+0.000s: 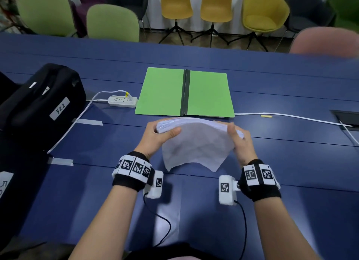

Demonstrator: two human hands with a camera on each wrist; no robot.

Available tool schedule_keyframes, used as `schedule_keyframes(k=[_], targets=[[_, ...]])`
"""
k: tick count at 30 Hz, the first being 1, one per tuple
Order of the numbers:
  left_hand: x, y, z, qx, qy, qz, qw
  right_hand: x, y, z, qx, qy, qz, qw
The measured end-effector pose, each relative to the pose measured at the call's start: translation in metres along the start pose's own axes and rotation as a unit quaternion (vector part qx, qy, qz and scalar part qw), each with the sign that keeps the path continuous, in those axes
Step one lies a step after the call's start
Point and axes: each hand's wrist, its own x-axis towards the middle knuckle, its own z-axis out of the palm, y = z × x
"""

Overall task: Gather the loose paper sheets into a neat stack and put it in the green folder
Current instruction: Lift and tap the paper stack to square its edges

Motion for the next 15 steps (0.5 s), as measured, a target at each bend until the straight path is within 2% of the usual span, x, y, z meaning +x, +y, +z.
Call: schedule_keyframes(k=[3, 5, 7, 10, 12, 15], targets=[[0.000, -0.002, 0.015, -0.038, 0.103, -0.015, 0.994, -0.003, 0.003, 0.010, 0.023, 0.104, -0.005, 0.994], [0.000, -0.003, 0.022, -0.066, 0.149, -0.015, 0.986, -0.003, -0.002, 0.014, 0.020, 0.126, -0.010, 0.992], [0.000, -0.001, 0.027, -0.052, 0.149, -0.027, 0.987, -0.003, -0.005, 0.013, 0.005, 0.105, -0.020, 0.994], [-0.001, 0.000, 0.027, 0.007, 0.104, -0.051, 0.993, -0.006, -0.003, 0.012, -0.041, 0.005, -0.023, 0.999], [-0.002, 0.001, 0.025, 0.029, 0.078, -0.052, 0.995, -0.005, -0.002, 0.015, -0.081, 0.029, -0.022, 0.996], [-0.006, 0.008, 0.021, 0.022, 0.081, -0.024, 0.996, -0.004, -0.011, 0.014, -0.073, 0.079, -0.055, 0.993]])
